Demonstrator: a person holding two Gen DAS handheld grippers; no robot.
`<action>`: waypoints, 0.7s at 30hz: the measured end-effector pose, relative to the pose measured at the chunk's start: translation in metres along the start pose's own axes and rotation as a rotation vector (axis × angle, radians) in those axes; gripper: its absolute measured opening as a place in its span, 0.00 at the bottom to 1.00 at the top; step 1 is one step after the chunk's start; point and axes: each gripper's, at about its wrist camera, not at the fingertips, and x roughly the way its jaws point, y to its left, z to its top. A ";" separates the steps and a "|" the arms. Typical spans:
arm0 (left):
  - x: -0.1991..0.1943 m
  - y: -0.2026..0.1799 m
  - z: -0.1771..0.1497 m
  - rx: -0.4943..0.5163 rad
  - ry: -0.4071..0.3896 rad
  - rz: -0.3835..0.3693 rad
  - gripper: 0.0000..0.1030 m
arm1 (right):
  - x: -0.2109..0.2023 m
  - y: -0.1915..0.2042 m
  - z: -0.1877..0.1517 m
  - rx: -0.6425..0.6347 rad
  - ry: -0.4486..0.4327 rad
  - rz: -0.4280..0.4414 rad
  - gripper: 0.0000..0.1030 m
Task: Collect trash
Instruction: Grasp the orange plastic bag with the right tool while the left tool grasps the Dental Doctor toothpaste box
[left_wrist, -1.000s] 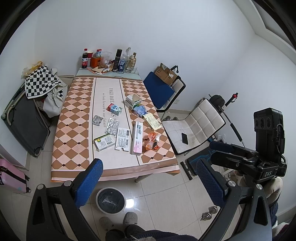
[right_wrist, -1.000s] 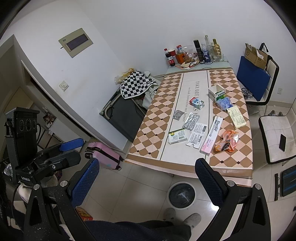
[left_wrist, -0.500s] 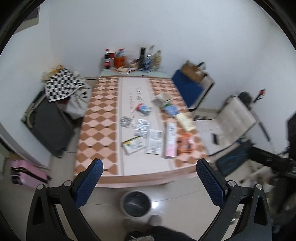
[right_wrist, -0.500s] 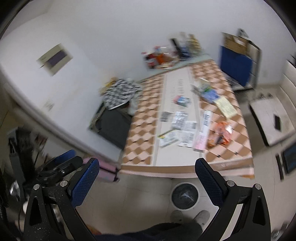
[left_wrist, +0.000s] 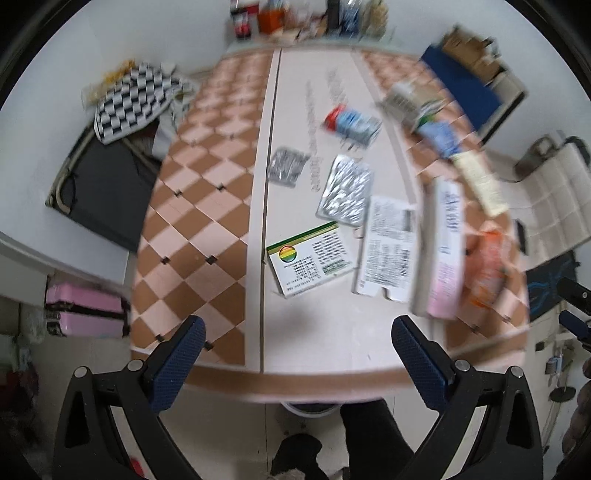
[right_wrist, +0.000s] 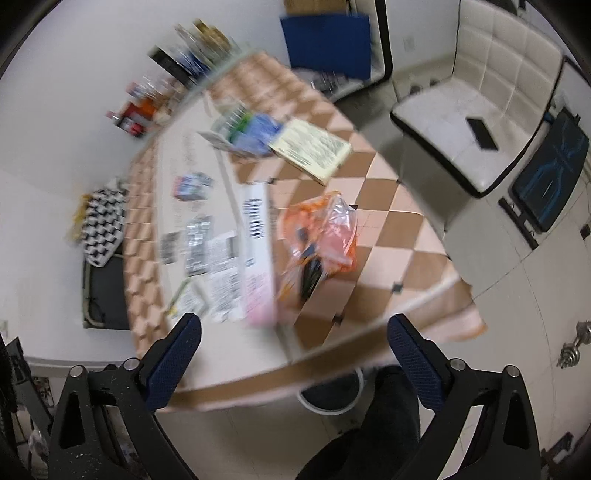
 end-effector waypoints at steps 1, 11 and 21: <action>0.017 -0.001 0.008 -0.020 0.036 0.007 0.99 | 0.025 -0.004 0.015 -0.002 0.040 -0.014 0.93; 0.077 -0.073 0.062 -0.027 0.152 -0.105 0.99 | 0.161 -0.008 0.075 -0.058 0.241 -0.018 0.33; 0.126 -0.192 0.075 0.206 0.286 -0.190 0.65 | 0.121 -0.070 0.104 0.016 0.207 -0.080 0.28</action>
